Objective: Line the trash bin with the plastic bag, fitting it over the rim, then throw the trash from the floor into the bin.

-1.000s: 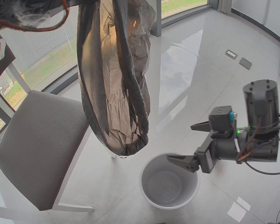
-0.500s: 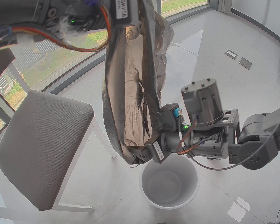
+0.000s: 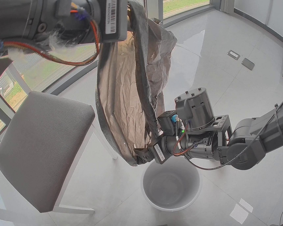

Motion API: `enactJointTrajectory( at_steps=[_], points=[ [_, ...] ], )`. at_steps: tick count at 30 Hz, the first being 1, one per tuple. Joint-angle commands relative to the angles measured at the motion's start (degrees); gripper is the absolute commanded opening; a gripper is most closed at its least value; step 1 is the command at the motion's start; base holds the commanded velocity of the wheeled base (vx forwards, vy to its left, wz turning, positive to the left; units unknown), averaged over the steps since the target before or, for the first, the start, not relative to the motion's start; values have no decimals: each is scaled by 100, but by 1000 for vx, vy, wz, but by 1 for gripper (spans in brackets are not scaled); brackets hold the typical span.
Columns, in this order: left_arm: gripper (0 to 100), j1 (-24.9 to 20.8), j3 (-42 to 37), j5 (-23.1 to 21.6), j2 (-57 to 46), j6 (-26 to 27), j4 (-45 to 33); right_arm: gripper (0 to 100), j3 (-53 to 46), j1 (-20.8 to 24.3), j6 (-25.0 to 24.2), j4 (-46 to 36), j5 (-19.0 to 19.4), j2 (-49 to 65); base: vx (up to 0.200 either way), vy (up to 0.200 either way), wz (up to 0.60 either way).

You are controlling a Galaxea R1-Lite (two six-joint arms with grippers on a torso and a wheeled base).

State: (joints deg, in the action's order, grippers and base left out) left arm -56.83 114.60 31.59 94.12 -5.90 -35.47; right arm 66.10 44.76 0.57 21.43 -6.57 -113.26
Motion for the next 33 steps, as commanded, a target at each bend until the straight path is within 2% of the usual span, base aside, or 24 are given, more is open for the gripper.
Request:
enactJointTrajectory(
  at_steps=[1,2,3,19,24,28,29,30,33],
  points=[
    [0,6,-1,5,-34,1,-3,100,-18,-3,13,10,-2,32,0,0,0],
    [0,-3,-1,5,-34,-8,-3,100,-18,-3,13,19,-2,24,0,0,0],
    [0,-3,-1,5,-34,-8,-3,0,-18,-3,13,19,-2,24,0,0,0],
    [0,23,-1,5,-131,-8,-30,0,-53,-64,13,-34,-90,103,0,0,0],
    [0,392,-1,-47,-157,-139,-162,0,-862,-20,13,-192,-169,1096,0,0,0],
    [0,427,-1,-82,-386,-350,-170,0,-1714,59,4,-236,-169,1808,0,0,0],
    [0,392,-1,-109,-571,-394,-170,0,-2250,129,4,-253,-160,2186,0,0,0],
    [0,383,-158,-135,-720,-412,-162,0,-2628,191,4,-253,-160,2432,0,0,0],
    [0,375,-1538,-249,-1186,-421,-118,0,-3674,375,4,-253,-152,3065,0,0,0]
  ],
)
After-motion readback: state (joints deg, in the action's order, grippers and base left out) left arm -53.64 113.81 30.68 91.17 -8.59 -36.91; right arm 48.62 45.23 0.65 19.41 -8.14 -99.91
